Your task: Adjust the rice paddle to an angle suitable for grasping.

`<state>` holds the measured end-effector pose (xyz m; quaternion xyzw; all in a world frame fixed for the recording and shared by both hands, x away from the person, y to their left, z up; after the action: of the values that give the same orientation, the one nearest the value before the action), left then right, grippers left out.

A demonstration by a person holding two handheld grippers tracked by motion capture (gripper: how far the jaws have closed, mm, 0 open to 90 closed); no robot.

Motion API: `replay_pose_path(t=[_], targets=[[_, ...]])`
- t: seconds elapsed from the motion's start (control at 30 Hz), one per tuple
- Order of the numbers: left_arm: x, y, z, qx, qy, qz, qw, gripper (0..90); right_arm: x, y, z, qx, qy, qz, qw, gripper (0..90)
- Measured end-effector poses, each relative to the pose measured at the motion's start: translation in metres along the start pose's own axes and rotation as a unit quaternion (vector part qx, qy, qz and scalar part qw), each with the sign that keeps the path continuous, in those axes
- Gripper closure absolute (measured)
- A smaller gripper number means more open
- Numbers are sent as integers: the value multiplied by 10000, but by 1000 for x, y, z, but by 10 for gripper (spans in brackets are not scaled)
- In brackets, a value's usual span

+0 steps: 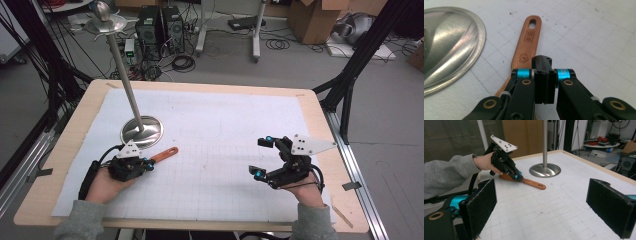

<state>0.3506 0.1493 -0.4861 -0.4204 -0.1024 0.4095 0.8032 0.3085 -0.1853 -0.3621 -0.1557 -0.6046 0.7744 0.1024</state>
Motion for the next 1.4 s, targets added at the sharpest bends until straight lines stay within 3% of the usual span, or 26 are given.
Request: replay_pose_path(t=[0.2,0.27,0.33,0.43,0.57,1.03,1.4], targets=[[-5,-8,6,52,176,-194,9996,710,0,0,1,-9,14,-23,10000,84],[-7,-10,6,109,240,-265,9993,620,0,0,1,-3,6,-24,10000,84],[-9,-12,6,82,222,-495,9985,526,1,0,1,6,-6,-26,10000,84],[-9,-15,7,16,168,-568,9982,340,0,0,1,-17,-8,4,10000,84],[-7,-19,8,-84,165,-595,9981,192,-3,2,1,15,13,-66,10000,84],[5,-24,0,316,223,-567,9976,196,-7,6,0,1,9,-139,9999,83],[11,-23,-5,376,241,-456,9980,196,-6,6,-2,7,-5,-113,9999,84]])
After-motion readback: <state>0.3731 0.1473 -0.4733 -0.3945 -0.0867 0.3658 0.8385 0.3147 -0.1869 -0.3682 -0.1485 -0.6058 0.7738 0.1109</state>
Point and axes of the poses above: each handheld gripper's, and its own axes: z roughly backward along the jaws, y roughly out of its underside, x roughly to its left, the point moved 9 cm from there along -z, roughly forward along the jaws, and after that the axes turned 11 degrees about z, right-handed, at the moved point
